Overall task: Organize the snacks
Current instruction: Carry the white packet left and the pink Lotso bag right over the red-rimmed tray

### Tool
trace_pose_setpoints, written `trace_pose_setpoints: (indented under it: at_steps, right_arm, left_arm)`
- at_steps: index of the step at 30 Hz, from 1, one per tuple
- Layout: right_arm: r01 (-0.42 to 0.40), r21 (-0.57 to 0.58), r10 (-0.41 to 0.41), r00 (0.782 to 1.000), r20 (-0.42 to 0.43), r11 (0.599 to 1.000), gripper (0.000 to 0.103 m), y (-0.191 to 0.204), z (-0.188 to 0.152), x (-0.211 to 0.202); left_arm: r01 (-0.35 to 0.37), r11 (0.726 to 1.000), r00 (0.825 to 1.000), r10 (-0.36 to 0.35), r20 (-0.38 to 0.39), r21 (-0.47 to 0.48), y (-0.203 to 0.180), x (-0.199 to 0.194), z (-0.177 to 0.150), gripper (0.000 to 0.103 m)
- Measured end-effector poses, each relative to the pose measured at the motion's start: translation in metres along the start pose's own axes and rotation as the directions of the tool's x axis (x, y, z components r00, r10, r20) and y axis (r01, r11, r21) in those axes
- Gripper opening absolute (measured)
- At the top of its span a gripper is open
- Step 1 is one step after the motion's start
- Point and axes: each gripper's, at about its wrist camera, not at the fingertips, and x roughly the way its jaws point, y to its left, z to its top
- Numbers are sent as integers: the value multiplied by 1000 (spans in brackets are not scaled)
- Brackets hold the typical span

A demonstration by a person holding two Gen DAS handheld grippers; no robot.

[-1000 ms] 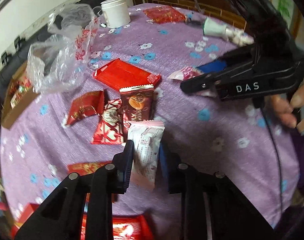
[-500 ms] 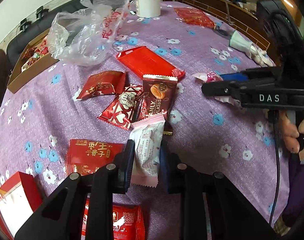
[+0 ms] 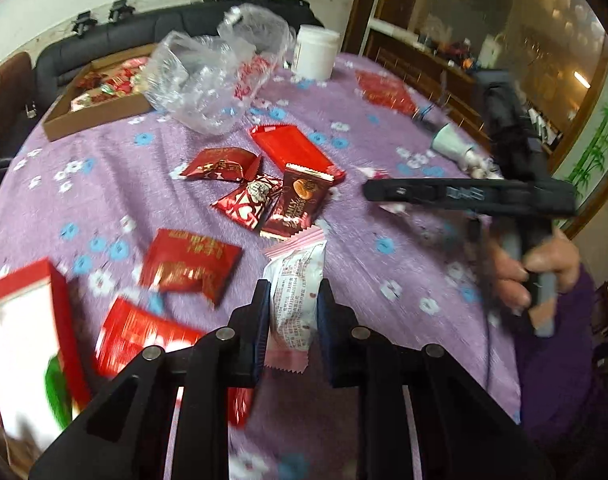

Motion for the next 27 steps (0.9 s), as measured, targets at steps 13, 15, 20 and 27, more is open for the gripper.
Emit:
trace_pose_setpoints:
  at_steps: [13, 15, 20, 27]
  right_arm:
    - [-41, 14, 41, 999, 6, 999, 39, 22, -7, 6]
    - [-72, 19, 72, 997, 6, 997, 39, 34, -13, 4]
    - [-173, 5, 173, 985, 23, 985, 39, 69, -31, -7]
    - [-301, -12, 301, 952, 52, 954, 39, 111, -51, -21]
  left_arm:
    - [-15, 998, 995, 22, 102, -66, 18, -78, -63, 19]
    - [-4, 997, 995, 12, 100, -76, 22, -81, -70, 19]
    - [39, 993, 994, -27, 103, -113, 32, -86, -86, 19]
    - [55, 990, 989, -36, 145, -129, 41, -103, -100, 19]
